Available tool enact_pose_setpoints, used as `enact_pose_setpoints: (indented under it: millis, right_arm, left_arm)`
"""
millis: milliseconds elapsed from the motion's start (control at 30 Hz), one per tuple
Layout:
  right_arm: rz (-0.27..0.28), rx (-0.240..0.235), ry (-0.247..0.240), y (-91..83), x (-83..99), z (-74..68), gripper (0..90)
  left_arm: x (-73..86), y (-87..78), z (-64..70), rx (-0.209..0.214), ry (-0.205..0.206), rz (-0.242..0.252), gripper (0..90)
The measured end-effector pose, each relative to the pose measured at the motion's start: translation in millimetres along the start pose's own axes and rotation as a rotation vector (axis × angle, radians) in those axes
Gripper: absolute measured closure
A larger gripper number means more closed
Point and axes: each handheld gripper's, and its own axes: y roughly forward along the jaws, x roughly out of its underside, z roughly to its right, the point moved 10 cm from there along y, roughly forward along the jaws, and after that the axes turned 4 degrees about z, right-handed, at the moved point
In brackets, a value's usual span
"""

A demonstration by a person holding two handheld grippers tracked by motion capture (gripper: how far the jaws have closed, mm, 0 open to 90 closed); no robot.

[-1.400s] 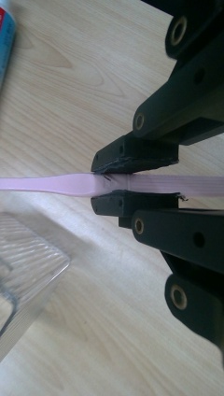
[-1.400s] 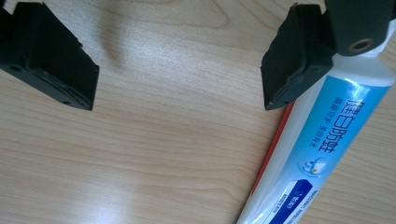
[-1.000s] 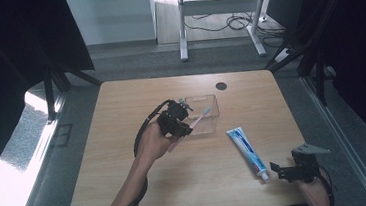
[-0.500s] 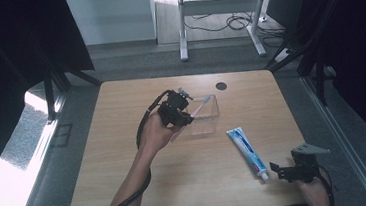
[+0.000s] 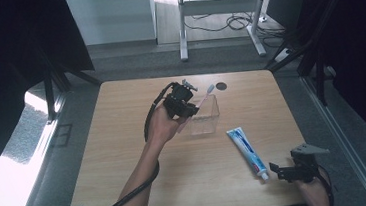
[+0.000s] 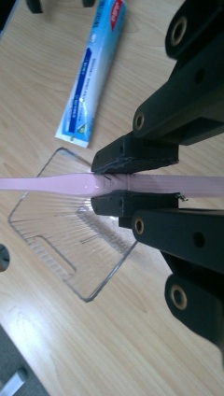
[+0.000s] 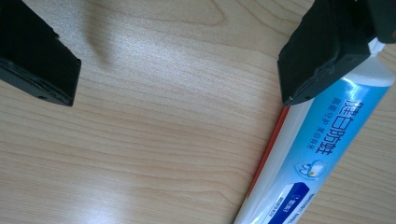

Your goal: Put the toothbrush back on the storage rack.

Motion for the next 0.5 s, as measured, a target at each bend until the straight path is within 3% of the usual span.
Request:
enact_pose_setpoints:
  millis: [500]
  right_arm:
    - [0.001,0.0,-0.006,0.5,-0.4,-0.5,0.0]
  left_arm:
    - [-24.2,6.7,-9.2,-0.016,-0.02,0.085,78.9]
